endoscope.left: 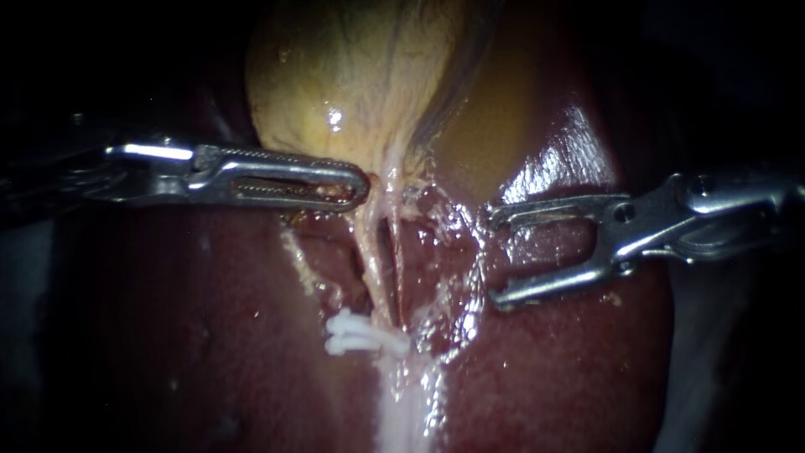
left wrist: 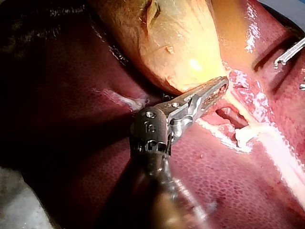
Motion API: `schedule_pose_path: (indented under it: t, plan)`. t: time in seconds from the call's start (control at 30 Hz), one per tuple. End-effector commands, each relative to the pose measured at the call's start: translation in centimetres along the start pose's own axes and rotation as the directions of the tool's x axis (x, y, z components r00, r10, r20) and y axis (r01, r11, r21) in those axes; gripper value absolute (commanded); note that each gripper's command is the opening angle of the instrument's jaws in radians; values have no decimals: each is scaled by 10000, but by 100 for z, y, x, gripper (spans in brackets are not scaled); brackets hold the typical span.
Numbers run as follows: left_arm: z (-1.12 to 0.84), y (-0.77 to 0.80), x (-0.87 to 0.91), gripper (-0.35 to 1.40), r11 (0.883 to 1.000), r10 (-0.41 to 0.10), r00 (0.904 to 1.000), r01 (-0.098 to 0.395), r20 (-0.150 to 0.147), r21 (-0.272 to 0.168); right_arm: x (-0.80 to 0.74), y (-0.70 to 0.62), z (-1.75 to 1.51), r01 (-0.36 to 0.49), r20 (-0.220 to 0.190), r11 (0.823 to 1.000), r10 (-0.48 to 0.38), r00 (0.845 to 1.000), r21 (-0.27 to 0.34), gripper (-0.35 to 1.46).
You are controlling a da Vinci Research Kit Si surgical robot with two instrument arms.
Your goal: Going back second clip left tube
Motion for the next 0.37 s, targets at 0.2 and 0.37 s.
schedule_pose_path:
  t: [0.2, 0.37]
  plan:
    - [0, -2, 0, -35, 10000, -9, 10000, 9, 3, -10, 0, 0, 1, -5, -1, 10000, 5, 10000, -4, 49]
    - [0, -2, 0, -35, 10000, -9, 10000, 9, 3, -10, 0, 0, 1, -5, -1, 10000, 5, 10000, -5, 50]
